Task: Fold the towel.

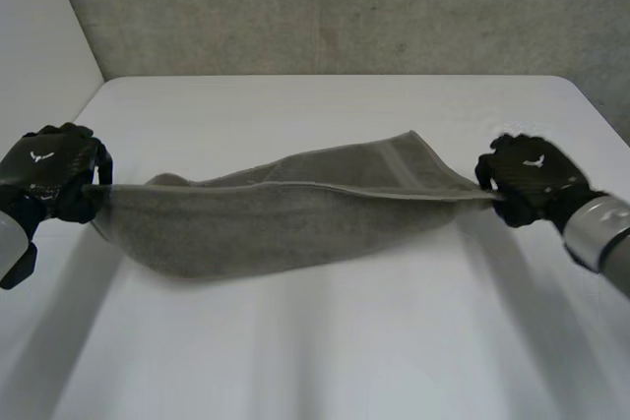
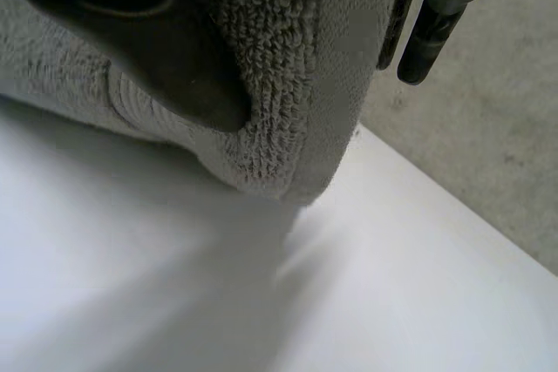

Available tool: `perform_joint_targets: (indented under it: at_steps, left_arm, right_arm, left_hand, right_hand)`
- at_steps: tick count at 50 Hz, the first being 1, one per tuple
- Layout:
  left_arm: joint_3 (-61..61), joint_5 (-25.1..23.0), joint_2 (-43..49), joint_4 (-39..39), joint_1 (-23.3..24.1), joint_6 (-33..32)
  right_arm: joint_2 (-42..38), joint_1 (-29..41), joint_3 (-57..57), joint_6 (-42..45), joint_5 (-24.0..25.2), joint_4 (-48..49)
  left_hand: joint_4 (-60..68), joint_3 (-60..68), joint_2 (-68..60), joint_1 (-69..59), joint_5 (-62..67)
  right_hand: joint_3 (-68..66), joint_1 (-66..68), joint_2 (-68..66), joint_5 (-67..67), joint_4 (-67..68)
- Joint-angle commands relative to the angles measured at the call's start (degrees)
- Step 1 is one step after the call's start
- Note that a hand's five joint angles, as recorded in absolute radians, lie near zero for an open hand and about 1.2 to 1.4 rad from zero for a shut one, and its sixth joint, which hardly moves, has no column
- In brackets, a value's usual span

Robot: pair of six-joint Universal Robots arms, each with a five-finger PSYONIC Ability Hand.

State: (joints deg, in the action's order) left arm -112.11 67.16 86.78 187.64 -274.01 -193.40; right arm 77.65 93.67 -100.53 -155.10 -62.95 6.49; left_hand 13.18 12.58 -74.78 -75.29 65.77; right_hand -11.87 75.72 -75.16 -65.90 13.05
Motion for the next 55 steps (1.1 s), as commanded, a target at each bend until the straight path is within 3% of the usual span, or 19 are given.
perform_joint_targets:
  at_steps: [1,5,14,25,28,31,33,36,41,48,55]
  left_arm:
    - [0.0,-2.9,-5.7,-3.6,-0.2,2.9]
    - [0.9,-4.9,-9.4,-4.7,0.0,6.4]
    - [2.3,-5.5,-11.3,-4.0,0.7,10.1]
    - [7.0,-5.6,4.5,-0.7,0.9,9.7]
    - [14.3,-5.5,14.0,1.7,3.6,9.6]
    - [22.9,-4.5,20.2,2.9,6.0,9.8]
    - [28.1,-4.1,22.3,2.7,6.9,10.2]
    - [37.9,-2.8,24.1,2.6,8.9,10.5]
    - [47.8,-0.7,22.2,4.3,12.1,13.5]
    - [44.8,-0.4,14.9,13.3,11.3,23.4]
    - [34.1,-1.7,15.3,16.1,9.8,23.5]
  right_arm:
    - [9.9,-4.8,5.4,-0.6,6.2,-10.7]
    - [13.8,-5.4,10.0,-0.7,7.4,-13.9]
    - [13.3,-4.5,10.5,-0.5,7.8,-14.6]
    - [0.7,0.5,13.4,0.3,7.2,-10.2]
    - [-3.6,3.2,16.0,0.6,6.7,-6.1]
    - [-7.9,5.5,21.2,0.3,4.2,-1.4]
    - [-11.5,7.2,28.5,0.4,-0.7,2.2]
    - [-11.9,8.1,36.8,0.1,-4.7,4.7]
    - [-8.6,8.3,44.6,-2.9,-7.1,8.0]
    - [-5.5,7.1,42.3,-8.2,-4.9,8.0]
    - [-4.0,3.7,30.4,-7.9,3.2,7.8]
  left_hand:
    - [-3.2,-2.6,-5.2,-4.7,4.2]
    - [-3.2,-2.6,-5.2,-4.7,4.2]
    - [-3.2,-2.6,-5.2,-4.7,4.2]
    - [-3.2,-2.6,-5.2,-4.7,4.2]
    - [-3.2,-2.6,-5.2,-4.7,4.2]
    - [-3.2,-2.6,-5.2,-4.7,4.2]
    - [-3.2,-2.6,-5.2,-4.7,4.2]
    - [-3.2,-2.6,-5.2,-4.7,4.2]
    - [-3.2,-2.6,-5.2,-4.7,4.2]
    - [-3.2,-2.6,-5.2,-4.7,4.2]
    - [-3.2,-2.6,-5.2,-4.7,4.2]
  right_hand:
    - [1.9,4.3,-4.8,-4.1,-3.0]
    - [1.9,4.3,-4.8,-4.1,-3.0]
    - [1.9,4.3,-4.8,-4.1,-3.0]
    - [1.9,4.3,-4.8,-4.1,-3.0]
    - [1.9,4.3,-4.8,-4.1,-3.0]
    - [1.9,4.3,-4.8,-4.1,-3.0]
    - [1.9,4.3,-4.8,-4.1,-3.0]
    - [1.9,4.3,-4.8,-4.1,-3.0]
    - [1.9,4.3,-4.8,-4.1,-3.0]
    - [1.9,4.3,-4.8,-4.1,-3.0]
    - [1.9,4.3,-4.8,-4.1,-3.0]
